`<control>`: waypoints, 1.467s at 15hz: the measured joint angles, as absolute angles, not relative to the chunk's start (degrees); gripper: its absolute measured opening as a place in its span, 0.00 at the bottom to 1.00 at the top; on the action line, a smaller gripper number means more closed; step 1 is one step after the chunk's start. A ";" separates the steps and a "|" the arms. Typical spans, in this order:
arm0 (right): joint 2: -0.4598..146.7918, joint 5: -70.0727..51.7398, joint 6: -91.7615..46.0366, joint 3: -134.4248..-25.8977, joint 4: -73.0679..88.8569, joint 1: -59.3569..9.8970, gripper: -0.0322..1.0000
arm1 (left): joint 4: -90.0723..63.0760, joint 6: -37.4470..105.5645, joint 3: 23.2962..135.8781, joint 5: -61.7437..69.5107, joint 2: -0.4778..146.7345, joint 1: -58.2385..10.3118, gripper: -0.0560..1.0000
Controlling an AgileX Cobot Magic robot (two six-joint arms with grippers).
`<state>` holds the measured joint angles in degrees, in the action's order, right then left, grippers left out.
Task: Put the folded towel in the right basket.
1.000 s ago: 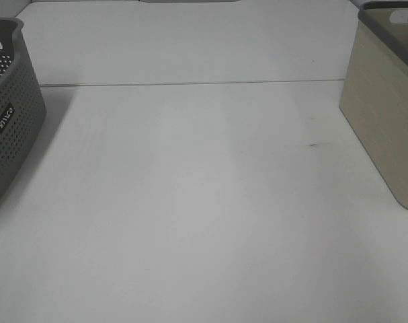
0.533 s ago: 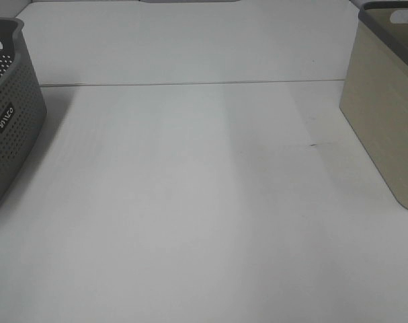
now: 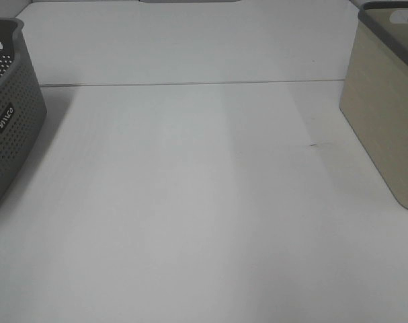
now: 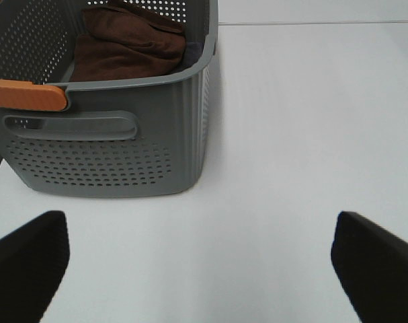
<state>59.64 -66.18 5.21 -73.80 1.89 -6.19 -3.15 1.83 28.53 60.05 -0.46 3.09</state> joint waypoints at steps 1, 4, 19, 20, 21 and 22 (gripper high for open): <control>53.23 -65.03 5.10 -68.18 1.49 -6.19 0.98 | -3.15 1.83 28.53 60.05 -0.46 3.09 0.99; 36.15 -62.80 3.90 -55.12 0.63 -6.19 0.98 | -3.15 1.83 28.53 60.05 -0.46 3.09 0.99; -0.23 -61.08 0.69 -28.88 2.69 -6.19 0.98 | -3.15 1.83 28.53 60.05 -0.46 3.09 0.99; -0.23 -61.08 0.69 -28.88 2.92 -6.13 0.98 | -3.15 1.83 28.53 60.05 -0.46 3.09 0.99; -0.23 -61.08 0.69 -28.88 2.92 -5.21 0.98 | -3.15 1.83 28.53 60.05 -0.46 3.09 0.99; -0.23 -61.08 0.69 -28.88 2.92 -3.32 0.98 | -3.15 1.83 28.53 60.05 -0.46 3.09 0.99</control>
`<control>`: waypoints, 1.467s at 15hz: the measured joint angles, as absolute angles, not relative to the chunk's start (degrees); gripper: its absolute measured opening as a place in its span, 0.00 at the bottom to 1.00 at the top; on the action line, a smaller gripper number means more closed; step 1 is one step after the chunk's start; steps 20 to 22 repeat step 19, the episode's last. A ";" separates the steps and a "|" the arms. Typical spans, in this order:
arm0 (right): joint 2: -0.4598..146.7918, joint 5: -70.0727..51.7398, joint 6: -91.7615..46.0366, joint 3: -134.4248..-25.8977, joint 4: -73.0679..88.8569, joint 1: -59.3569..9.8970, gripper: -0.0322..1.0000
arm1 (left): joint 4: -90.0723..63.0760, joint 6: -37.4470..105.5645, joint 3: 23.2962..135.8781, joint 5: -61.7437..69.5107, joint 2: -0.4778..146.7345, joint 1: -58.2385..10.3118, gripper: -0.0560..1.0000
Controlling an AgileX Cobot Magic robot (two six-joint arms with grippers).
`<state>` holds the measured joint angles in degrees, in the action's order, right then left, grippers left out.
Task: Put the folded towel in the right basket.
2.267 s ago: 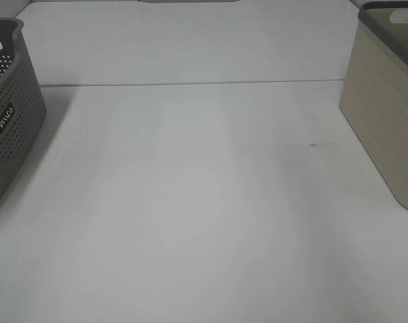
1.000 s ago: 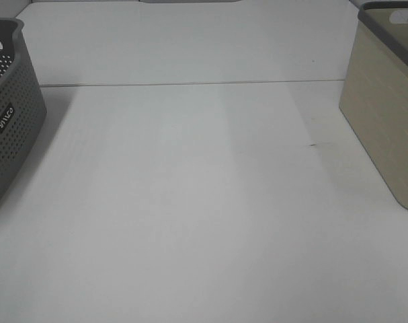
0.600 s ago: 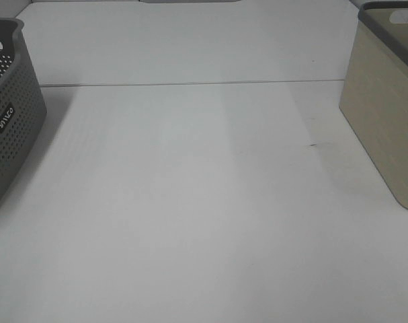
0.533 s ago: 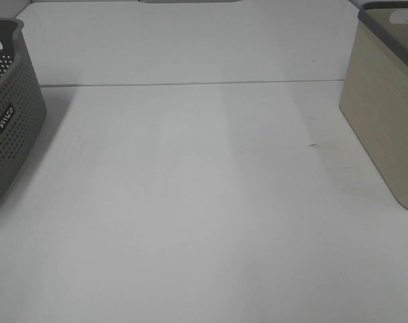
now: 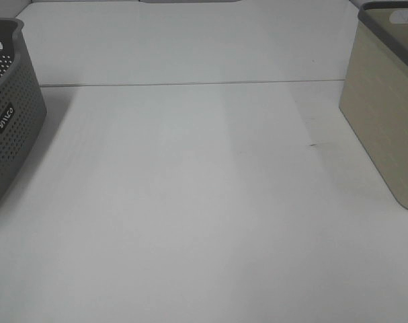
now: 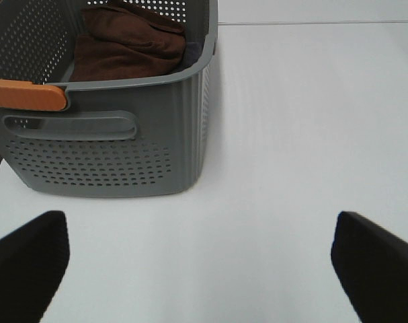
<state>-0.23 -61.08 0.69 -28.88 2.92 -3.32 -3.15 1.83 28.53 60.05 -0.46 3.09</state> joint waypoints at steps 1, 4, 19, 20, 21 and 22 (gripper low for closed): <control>-0.23 -61.08 0.69 -28.88 2.92 -1.55 0.98 | -3.15 1.83 28.53 60.05 -0.46 3.09 0.99; -0.23 -60.91 0.69 -28.88 2.98 -0.92 0.98 | -3.15 1.83 28.53 60.05 -0.46 3.09 0.99; -0.23 -60.79 0.69 -28.88 3.09 -0.92 0.98 | -3.15 1.83 28.53 60.05 -0.46 3.09 0.99; -0.23 -60.79 0.69 -28.88 3.09 -0.92 0.98 | -3.15 1.83 28.53 60.05 -0.46 3.09 0.99; -0.23 -60.79 0.69 -28.88 3.09 -0.92 0.98 | -3.15 1.83 28.53 60.05 -0.46 3.09 0.99; -0.23 -60.79 0.69 -28.88 3.09 -0.92 0.98 | -3.15 1.83 28.53 60.05 -0.46 3.09 0.99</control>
